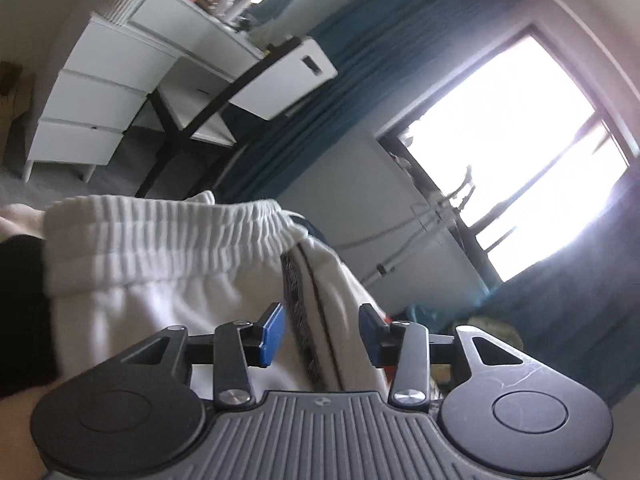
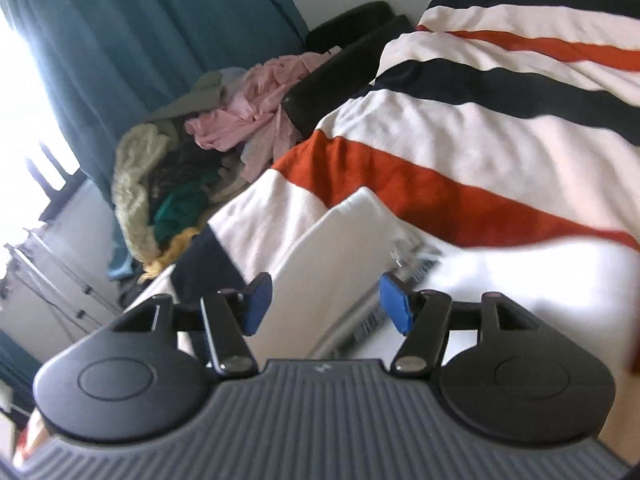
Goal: Fold clothes
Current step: 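Lift the garment with both grippers, regripping the waistband and leg fabric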
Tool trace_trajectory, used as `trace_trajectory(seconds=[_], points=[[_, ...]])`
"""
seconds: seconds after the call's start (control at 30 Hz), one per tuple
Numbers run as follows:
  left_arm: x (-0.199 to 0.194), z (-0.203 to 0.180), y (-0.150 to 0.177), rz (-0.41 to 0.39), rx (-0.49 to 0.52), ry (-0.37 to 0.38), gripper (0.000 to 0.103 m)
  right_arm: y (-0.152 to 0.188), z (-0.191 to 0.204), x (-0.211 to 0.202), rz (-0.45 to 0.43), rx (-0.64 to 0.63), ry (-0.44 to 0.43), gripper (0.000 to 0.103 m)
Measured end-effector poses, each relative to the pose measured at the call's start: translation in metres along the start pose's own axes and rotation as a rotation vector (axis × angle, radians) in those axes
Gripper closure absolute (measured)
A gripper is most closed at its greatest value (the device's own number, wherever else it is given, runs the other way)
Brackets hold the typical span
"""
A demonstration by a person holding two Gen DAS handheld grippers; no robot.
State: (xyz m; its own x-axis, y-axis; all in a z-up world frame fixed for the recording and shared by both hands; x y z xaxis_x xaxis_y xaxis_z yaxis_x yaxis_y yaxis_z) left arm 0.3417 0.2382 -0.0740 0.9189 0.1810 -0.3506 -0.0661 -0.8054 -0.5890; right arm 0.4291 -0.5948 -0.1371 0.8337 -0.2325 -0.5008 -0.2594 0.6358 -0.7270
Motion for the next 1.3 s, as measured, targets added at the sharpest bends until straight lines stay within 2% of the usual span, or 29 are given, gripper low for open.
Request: trace_trajectory(seconds=[0.07,0.13,0.23,0.4,0.53,0.67,0.8,0.9,0.93,0.97,1.0,1.1,1.13,1.17,1.2,1.3], points=[[-0.007,0.006,0.006,0.046,0.036,-0.003,0.058,0.008,-0.008,-0.026,-0.004,0.038,-0.032,0.040],[-0.017,0.014,0.010,0.117,0.016,0.017,0.057,0.019,-0.016,-0.049,0.000,0.094,-0.071,0.040],[-0.037,0.024,0.014,0.193,-0.022,0.043,0.050,0.040,-0.033,-0.083,0.024,0.214,-0.125,0.040],[-0.060,0.040,0.020,0.231,0.009,-0.023,0.049,0.081,-0.052,-0.115,0.120,0.354,-0.179,0.040],[-0.066,0.052,0.028,0.253,0.032,-0.083,0.048,0.099,-0.051,-0.113,0.218,0.368,-0.203,0.040],[-0.059,0.068,0.038,0.298,-0.053,-0.095,0.047,0.112,-0.052,-0.104,0.257,0.393,-0.200,0.041],[-0.036,0.080,0.041,0.300,-0.139,-0.084,0.044,0.104,-0.059,-0.084,0.205,0.391,-0.177,0.045],[-0.017,0.081,0.037,0.263,-0.131,-0.061,0.045,0.098,-0.065,-0.068,0.166,0.389,-0.160,0.048],[-0.011,0.082,0.035,0.252,-0.117,-0.056,0.047,0.096,-0.067,-0.063,0.153,0.389,-0.154,0.050],[-0.006,0.084,0.034,0.245,-0.122,-0.051,0.054,0.095,-0.069,-0.058,0.139,0.388,-0.148,0.058],[-0.002,0.087,0.032,0.239,-0.134,-0.046,0.056,0.093,-0.071,-0.053,0.126,0.388,-0.142,0.066],[0.004,0.098,0.028,0.221,-0.229,-0.030,0.072,0.086,-0.076,-0.041,0.095,0.379,-0.129,0.074],[0.003,0.098,0.025,0.207,-0.238,-0.024,0.082,0.083,-0.077,-0.039,0.090,0.370,-0.127,0.076],[0.000,0.098,0.022,0.191,-0.238,-0.018,0.087,0.080,-0.076,-0.039,0.082,0.356,-0.124,0.081],[-0.002,0.097,0.019,0.174,-0.237,-0.012,0.088,0.078,-0.074,-0.041,0.074,0.342,-0.122,0.086],[-0.018,0.089,0.008,0.118,-0.217,0.014,0.092,0.069,-0.069,-0.054,0.033,0.318,-0.135,0.090]])
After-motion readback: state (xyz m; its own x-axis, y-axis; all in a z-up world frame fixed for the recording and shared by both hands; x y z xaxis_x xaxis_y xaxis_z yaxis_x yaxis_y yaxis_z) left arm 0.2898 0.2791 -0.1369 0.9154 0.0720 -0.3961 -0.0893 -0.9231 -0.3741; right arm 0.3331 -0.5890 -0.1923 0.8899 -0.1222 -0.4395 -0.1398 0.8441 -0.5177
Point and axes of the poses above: each gripper's, at about its wrist camera, not at the fingertips, and x roughly the way its jaws point, z to its left, y to its underside, the point moved 8 cm from there along x, roughly the way its jaws point, and after that the axes turned 5 degrees about -x, right-handed, at the moved point
